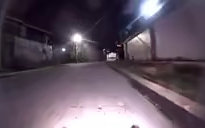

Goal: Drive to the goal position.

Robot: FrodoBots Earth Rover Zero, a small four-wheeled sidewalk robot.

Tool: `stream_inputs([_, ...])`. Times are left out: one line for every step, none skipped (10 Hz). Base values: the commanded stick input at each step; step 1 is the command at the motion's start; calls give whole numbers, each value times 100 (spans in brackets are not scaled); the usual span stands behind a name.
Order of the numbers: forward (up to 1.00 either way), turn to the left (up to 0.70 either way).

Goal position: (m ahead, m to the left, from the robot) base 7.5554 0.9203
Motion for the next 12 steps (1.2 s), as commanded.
stream_inputs([70,0])
stream_inputs([70,0])
stream_inputs([70,0])
stream_inputs([70,0])
stream_inputs([70,0])
stream_inputs([70,0])
stream_inputs([70,0])
stream_inputs([70,0])
stream_inputs([70,0])
stream_inputs([70,0])
stream_inputs([70,0])
stream_inputs([70,0])
